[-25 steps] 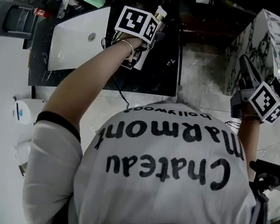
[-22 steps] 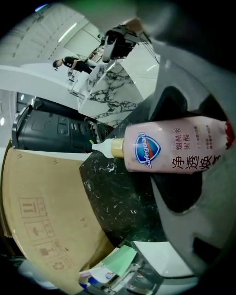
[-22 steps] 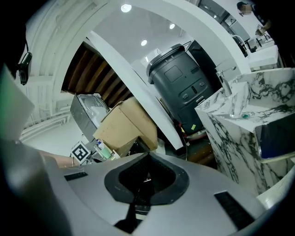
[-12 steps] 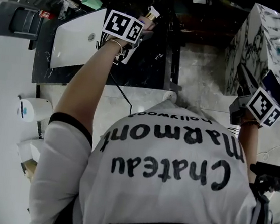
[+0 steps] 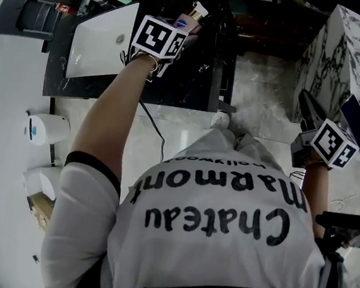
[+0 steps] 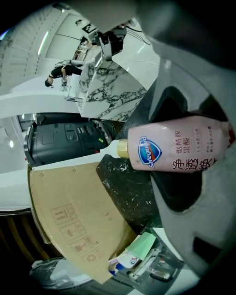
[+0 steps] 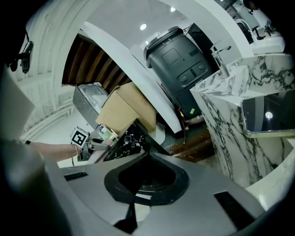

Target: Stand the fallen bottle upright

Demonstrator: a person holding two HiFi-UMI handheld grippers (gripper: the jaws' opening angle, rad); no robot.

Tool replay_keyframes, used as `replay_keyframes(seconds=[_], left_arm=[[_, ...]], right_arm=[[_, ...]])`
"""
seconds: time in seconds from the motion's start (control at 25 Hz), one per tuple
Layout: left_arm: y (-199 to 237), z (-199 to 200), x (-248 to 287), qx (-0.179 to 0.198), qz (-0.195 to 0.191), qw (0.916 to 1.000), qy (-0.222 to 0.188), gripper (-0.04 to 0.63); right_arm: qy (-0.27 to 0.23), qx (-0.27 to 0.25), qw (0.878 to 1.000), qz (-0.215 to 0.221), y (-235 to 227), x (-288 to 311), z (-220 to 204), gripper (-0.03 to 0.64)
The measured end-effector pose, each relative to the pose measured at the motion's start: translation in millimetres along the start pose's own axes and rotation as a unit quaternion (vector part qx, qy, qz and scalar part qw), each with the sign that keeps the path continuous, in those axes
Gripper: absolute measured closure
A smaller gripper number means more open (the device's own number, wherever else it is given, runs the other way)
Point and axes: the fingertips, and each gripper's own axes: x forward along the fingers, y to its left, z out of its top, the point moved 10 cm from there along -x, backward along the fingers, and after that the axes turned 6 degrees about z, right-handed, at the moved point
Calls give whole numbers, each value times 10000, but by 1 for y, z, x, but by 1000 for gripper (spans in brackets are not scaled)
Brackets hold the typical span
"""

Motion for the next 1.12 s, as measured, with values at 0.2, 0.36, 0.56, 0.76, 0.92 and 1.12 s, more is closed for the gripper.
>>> replay_keyframes(seconds=[0.2, 0.36, 0.56, 0.76, 0.92, 1.12], left_arm=[[-6, -1, -7, 117, 49, 9997, -220, 276], [0, -4, -16, -204, 50, 9987, -465, 276], [8, -7, -30, -573, 191, 9949, -814, 276], [10, -9, -42, -707, 265, 9914, -1072, 276], [13, -6, -52, -805, 341, 9874, -1317, 276], [18, -1, -64, -993, 412, 9790, -1732, 276]], right_arm=[[-14, 55, 10000, -32, -5, 1, -2, 607], [-52, -13, 10000, 11, -3, 1, 2, 607], [-33, -10, 9999, 97, -2, 0, 1, 607], [-56, 7, 9995, 314, 4, 7, 2, 607], [-98, -42, 9992, 388, 8, 9, 7, 606], [-154, -84, 9988, 455, 11, 10, 13, 606]])
